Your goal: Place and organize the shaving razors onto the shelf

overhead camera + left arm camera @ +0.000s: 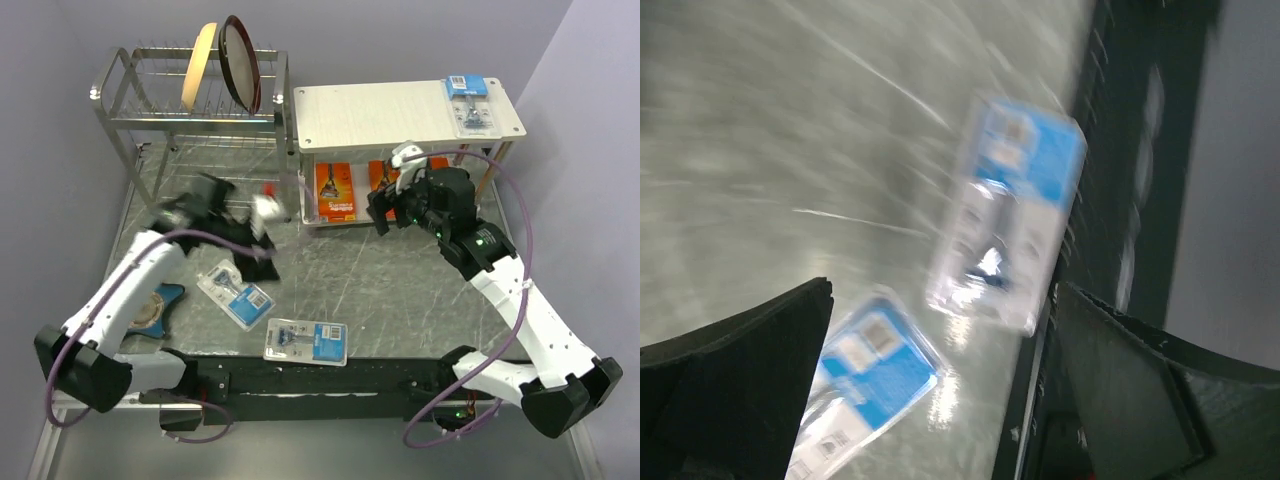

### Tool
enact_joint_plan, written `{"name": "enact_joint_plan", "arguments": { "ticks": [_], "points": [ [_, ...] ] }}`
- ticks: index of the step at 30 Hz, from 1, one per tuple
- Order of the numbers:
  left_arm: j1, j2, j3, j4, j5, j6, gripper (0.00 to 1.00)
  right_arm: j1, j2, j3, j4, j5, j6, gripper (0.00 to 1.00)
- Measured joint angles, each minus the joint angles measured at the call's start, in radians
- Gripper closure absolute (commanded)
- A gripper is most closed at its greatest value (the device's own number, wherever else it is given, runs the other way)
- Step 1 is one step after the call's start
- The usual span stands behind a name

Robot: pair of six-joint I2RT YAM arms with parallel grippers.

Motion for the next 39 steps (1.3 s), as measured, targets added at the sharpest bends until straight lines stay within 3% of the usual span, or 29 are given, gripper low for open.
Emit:
{"name": "enact_joint_plan", "arguments": {
  "ticks": [4, 8, 12, 15, 17, 22, 30, 39],
  "points": [
    [-0.263, 0.001, -0.194, -0.022, -0.12, 0.137, 0.06, -0.063, -0.005, 0.0, 0.032, 0.102, 0.076, 0.0],
    [-0.377, 0.0, -0.324, 0.05, -0.199, 0.15, 0.16, -0.165, -0.005, 0.006, 0.041, 0.124, 0.148, 0.0],
    [-0.436, 0.017, -0.356, 0.161, -0.242, 0.144, 0.2, -0.273, -0.005, 0.015, 0.037, 0.124, 0.212, 0.0],
    [-0.47, 0.071, -0.358, 0.221, -0.28, 0.157, 0.29, -0.317, -0.008, 0.016, 0.04, 0.114, 0.266, 0.0],
    [-0.491, 0.117, -0.358, 0.249, -0.301, 0.158, 0.37, -0.328, -0.013, 0.016, 0.052, 0.095, 0.294, 0.0],
    [-0.55, 0.263, -0.353, 0.271, -0.323, 0.155, 0.42, -0.33, -0.02, 0.023, 0.1, 0.028, 0.333, 0.0],
    [-0.624, 0.341, -0.354, 0.311, -0.389, 0.13, 0.54, -0.335, -0.036, 0.022, 0.125, -0.006, 0.319, 0.0],
    [-0.674, 0.376, -0.342, 0.349, -0.456, 0.078, 0.85, -0.348, -0.061, 0.0, 0.137, -0.007, 0.32, 0.0]
  ]
}}
